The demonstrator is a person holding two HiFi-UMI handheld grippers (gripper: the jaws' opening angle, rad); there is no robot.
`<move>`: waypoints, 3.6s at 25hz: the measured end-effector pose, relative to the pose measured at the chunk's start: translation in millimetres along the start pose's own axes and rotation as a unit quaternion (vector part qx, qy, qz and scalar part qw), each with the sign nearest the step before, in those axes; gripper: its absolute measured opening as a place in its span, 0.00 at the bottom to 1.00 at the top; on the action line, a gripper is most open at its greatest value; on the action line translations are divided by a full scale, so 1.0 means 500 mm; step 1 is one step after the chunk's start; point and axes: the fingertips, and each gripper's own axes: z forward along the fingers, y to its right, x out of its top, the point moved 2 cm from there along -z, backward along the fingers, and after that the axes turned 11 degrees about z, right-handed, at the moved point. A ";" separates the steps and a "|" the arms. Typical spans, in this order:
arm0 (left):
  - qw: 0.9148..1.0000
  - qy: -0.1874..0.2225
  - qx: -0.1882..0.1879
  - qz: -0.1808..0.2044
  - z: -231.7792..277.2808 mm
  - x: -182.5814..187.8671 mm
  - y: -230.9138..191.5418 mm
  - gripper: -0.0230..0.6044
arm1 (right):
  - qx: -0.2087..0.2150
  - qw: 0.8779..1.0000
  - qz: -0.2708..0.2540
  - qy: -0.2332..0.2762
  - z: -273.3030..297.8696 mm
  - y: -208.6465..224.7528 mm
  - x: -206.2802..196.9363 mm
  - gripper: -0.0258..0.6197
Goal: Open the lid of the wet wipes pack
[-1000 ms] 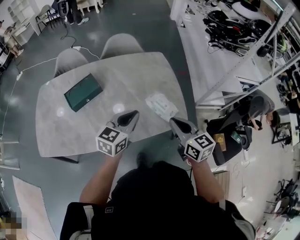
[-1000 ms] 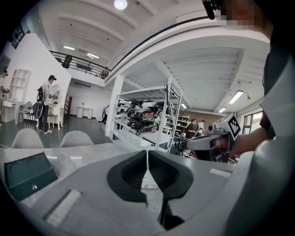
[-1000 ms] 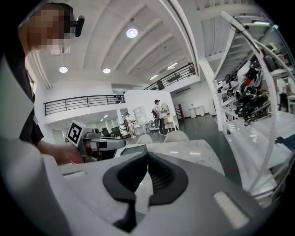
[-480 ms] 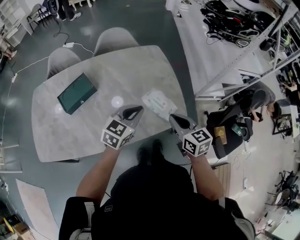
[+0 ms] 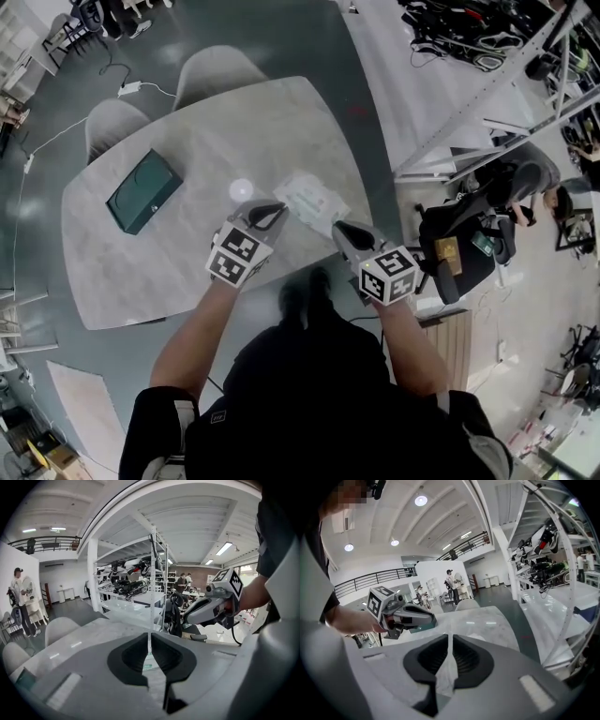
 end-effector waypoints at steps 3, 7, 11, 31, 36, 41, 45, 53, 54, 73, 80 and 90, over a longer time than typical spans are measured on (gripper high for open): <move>1.000 -0.014 -0.011 0.016 0.033 -0.007 0.005 0.08 | 0.000 1.000 0.004 -0.006 0.004 0.018 -0.009 0.09; 0.998 -0.032 -0.029 0.041 0.079 -0.015 0.011 0.08 | -0.002 1.000 0.011 -0.014 0.015 0.051 -0.021 0.09; 0.995 -0.066 -0.048 0.066 0.117 -0.044 0.016 0.12 | -0.004 1.000 0.016 -0.022 0.026 0.074 -0.033 0.09; 0.927 -0.184 -0.165 0.283 0.307 -0.170 0.028 0.33 | -0.053 0.993 0.027 -0.098 0.143 0.201 -0.120 0.15; 0.902 -0.203 -0.184 0.333 0.338 -0.185 0.034 0.36 | -0.081 0.987 0.023 -0.134 0.166 0.228 -0.159 0.23; 0.890 -0.214 -0.203 0.348 0.364 -0.209 0.038 0.40 | -0.098 0.982 0.020 -0.157 0.189 0.238 -0.209 0.24; 0.893 -0.198 -0.199 0.351 0.365 -0.209 0.035 0.40 | -0.097 0.983 0.015 -0.158 0.191 0.246 -0.208 0.24; 0.884 -0.200 -0.225 0.359 0.372 -0.212 0.040 0.40 | -0.100 0.981 0.006 -0.165 0.200 0.260 -0.200 0.24; 0.886 -0.200 -0.229 0.350 0.371 -0.213 0.041 0.37 | -0.098 0.981 0.006 -0.168 0.202 0.261 -0.199 0.24; 0.868 -0.189 -0.218 0.405 0.366 -0.208 0.048 0.37 | -0.102 0.977 -0.047 -0.183 0.221 0.266 -0.195 0.23; 0.864 -0.181 -0.226 0.411 0.361 -0.185 0.046 0.32 | -0.092 0.976 -0.044 -0.194 0.221 0.272 -0.199 0.23; 0.884 -0.158 -0.217 0.384 0.349 -0.144 0.030 0.25 | -0.091 0.976 -0.050 -0.193 0.222 0.271 -0.200 0.22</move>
